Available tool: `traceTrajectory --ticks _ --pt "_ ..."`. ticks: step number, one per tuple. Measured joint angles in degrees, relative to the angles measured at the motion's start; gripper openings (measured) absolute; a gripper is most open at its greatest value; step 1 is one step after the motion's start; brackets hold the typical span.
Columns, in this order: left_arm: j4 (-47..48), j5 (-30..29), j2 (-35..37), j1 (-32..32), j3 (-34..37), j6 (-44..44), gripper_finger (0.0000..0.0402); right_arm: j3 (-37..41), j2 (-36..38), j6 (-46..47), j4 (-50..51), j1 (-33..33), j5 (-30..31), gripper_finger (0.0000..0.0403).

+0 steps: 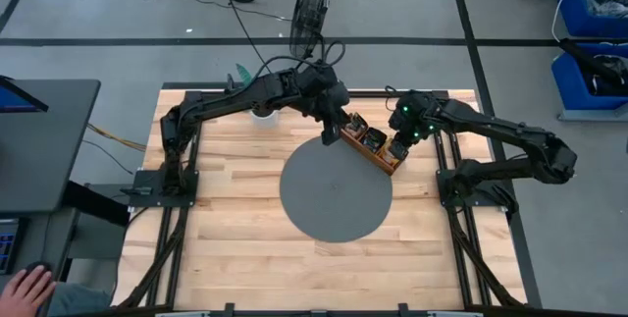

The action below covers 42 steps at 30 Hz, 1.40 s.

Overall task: Pick & Place Tea
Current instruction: Put the yellow tea bag into the right section of the wooden organizer, then return to Home Position

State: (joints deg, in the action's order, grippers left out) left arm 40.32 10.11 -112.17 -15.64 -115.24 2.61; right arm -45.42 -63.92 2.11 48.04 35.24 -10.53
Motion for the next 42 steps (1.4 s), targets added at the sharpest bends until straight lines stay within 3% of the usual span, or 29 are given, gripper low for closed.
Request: traceTrajectory --ticks 23,27,37,42 --pt "0.0 0.01 -0.01 0.02 0.0 -0.01 0.0034 2.63 -6.66 1.9 -5.16 -0.07 -2.18 0.0004" --pt "0.0 0.0 -0.01 0.0 0.0 0.0 0.0034 2.63 -6.64 0.44 -4.84 -0.07 -1.89 0.0038" --pt "-0.26 -2.55 -0.07 -0.02 0.0 0.23 0.0034 -2.37 -4.13 -3.25 1.96 -0.04 -0.08 0.0182" --pt "-0.89 -7.05 0.02 0.49 0.04 2.41 0.002 -5.83 1.55 -3.06 5.23 -0.28 -1.14 0.0215"
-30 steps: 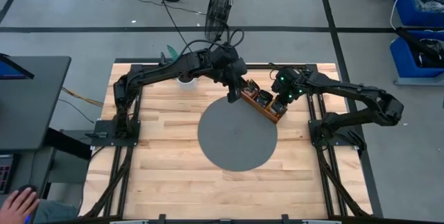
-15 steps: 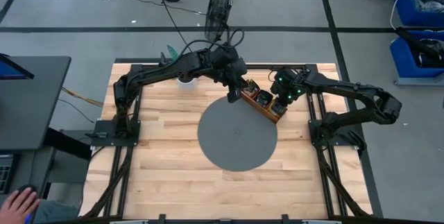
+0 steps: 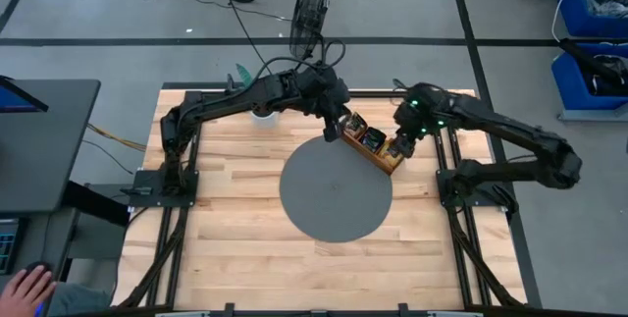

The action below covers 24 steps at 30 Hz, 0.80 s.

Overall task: Pick & Place Tea
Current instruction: Return to Home Position

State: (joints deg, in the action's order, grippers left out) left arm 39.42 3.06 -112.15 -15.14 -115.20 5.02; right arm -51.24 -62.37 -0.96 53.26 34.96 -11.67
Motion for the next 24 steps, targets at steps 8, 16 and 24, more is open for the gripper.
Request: traceTrajectory --ticks 8,16,24 --pt "-8.24 -3.38 0.67 3.44 2.37 1.56 0.0004 -0.02 16.25 3.06 3.48 -0.61 1.63 0.0177" --pt "-29.37 5.45 0.86 6.75 15.68 -6.47 0.0003 -0.02 22.78 3.58 6.42 -0.61 2.91 0.0084" --pt "-58.07 4.28 13.52 7.37 38.48 -15.21 0.0003 -0.02 22.66 1.79 6.66 -0.6 0.15 0.0014"
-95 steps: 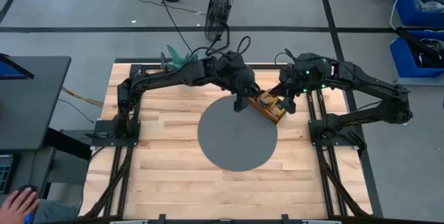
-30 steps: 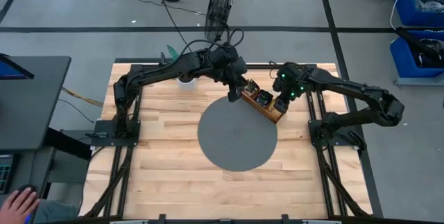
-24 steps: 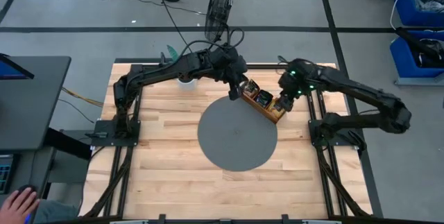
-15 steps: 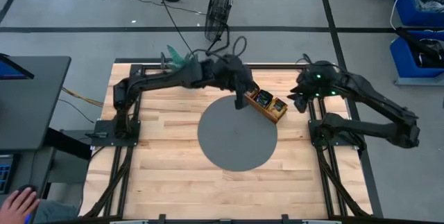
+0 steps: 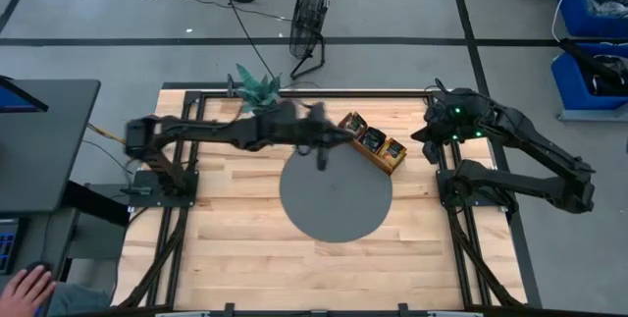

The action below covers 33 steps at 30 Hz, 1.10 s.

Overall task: Pick & Place Tea
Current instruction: Return to Home Position

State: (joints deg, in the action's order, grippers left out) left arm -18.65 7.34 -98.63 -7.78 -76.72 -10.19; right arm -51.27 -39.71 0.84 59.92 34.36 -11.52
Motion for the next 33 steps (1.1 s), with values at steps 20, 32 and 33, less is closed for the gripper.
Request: traceTrajectory --ticks 20,32,33 --pt "-61.49 -9.96 34.12 -1.32 61.97 -10.18 0.0003 0.02 -5.55 1.04 -5.03 -0.1 -4.69 0.0004" --pt "-60.86 -12.65 52.39 -1.0 74.35 -8.69 0.0003 0.02 -9.28 4.75 -5.28 -0.12 -4.71 0.0005" --pt "-60.86 -12.65 53.66 -1.0 75.22 -8.66 0.0003 0.02 -9.51 4.79 -5.41 -0.12 -4.69 0.0005"
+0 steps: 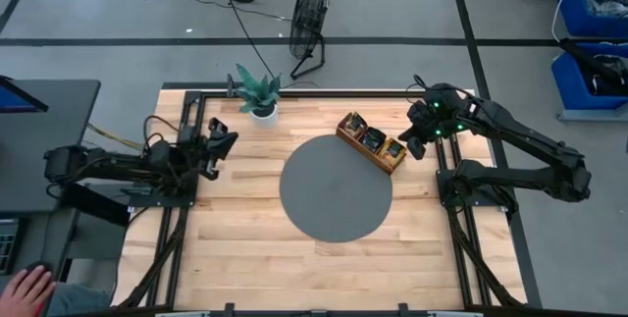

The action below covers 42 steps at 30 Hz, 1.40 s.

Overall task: Pick & Place Tea
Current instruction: Return to Home Position

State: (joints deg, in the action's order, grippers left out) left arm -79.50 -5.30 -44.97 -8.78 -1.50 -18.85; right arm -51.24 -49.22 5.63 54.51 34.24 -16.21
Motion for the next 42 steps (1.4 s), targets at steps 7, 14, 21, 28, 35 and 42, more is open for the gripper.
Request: traceTrajectory --ticks 7,14,21,28,35,42 --pt "8.36 0.88 9.54 0.07 0.97 0.5 0.0002 0.0 -0.45 0.12 -1.31 0.0 -0.42 0.0005" --pt "23.4 1.53 20.76 0.06 0.97 0.63 0.0002 0.0 -0.45 1.26 -1.2 0.0 -0.81 0.0005" --pt "40.79 1.51 32.35 0.07 0.97 0.26 0.0002 0.0 -0.45 1.45 -0.63 0.0 -0.96 0.0006" --pt "59.06 1.51 44.92 0.07 0.97 -0.03 0.0002 0.0 -0.45 1.45 0.15 0.0 -1.4 0.0006" --pt "70.3 2.51 44.88 0.21 0.97 -2.91 0.0003 0.0 -0.4 2.45 0.91 0.02 -1.93 0.0006" --pt "77.91 1.83 44.26 0.33 0.88 -5.86 0.0003 0.0 -0.29 2.32 0.91 0.02 -2.86 0.0006"
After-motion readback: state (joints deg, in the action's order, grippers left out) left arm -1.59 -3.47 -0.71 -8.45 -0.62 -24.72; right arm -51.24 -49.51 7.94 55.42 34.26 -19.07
